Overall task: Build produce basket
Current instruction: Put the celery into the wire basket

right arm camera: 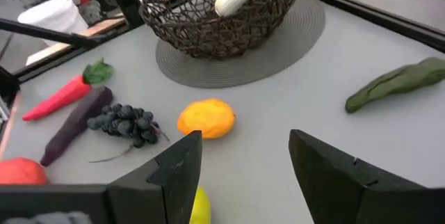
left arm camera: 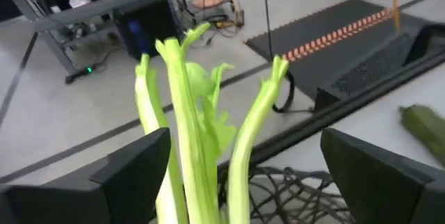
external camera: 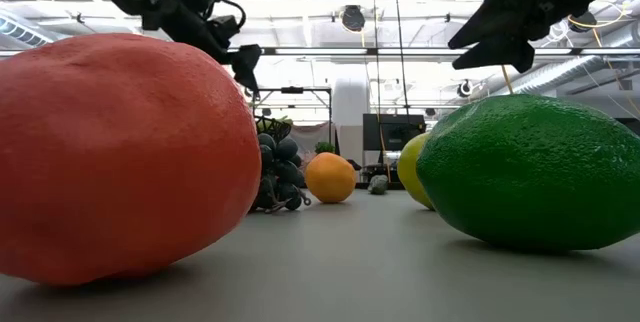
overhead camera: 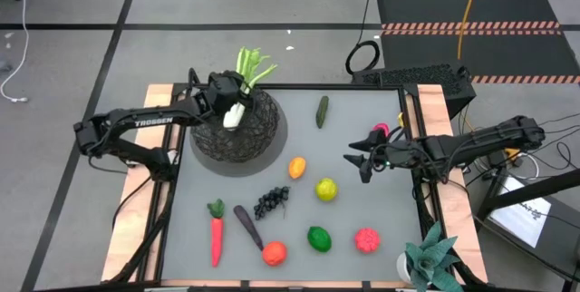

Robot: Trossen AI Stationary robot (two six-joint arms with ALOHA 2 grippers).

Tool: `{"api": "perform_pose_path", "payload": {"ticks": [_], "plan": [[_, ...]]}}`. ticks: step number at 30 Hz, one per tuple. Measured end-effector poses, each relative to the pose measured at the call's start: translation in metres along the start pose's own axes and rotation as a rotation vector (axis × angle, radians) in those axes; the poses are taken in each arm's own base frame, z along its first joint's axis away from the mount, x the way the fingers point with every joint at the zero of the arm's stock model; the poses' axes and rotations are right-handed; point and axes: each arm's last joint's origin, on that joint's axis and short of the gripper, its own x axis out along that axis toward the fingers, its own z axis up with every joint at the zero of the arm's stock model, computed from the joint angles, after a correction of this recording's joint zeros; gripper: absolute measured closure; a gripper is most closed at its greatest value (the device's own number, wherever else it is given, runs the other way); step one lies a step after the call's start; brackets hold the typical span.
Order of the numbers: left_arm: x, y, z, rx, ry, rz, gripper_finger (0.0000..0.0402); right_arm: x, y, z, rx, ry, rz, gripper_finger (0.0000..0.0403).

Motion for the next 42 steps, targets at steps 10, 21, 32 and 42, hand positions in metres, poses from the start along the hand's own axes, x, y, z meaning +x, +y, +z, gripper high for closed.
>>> {"api": "perform_pose_path", "payload": {"ticks": [10,21,32,42], "plan": [[0.029,0.017,-0.013,0.015,0.075,0.091,0.0101,0.003,0.001,0.0,0.009,0.001,-0.001,0.0193],[0.042,0.029,-0.018,0.004,0.104,0.086,0.0216,0.008,0.002,-0.003,0.004,0.021,-0.015,0.0193],[0.054,0.026,-0.018,0.029,0.056,0.058,0.0264,0.007,0.003,-0.003,0.014,0.02,-0.012,0.0193],[0.051,0.024,-0.015,0.08,0.04,0.044,0.0389,0.007,0.004,-0.004,0.013,0.049,0.03,0.0193]]}}
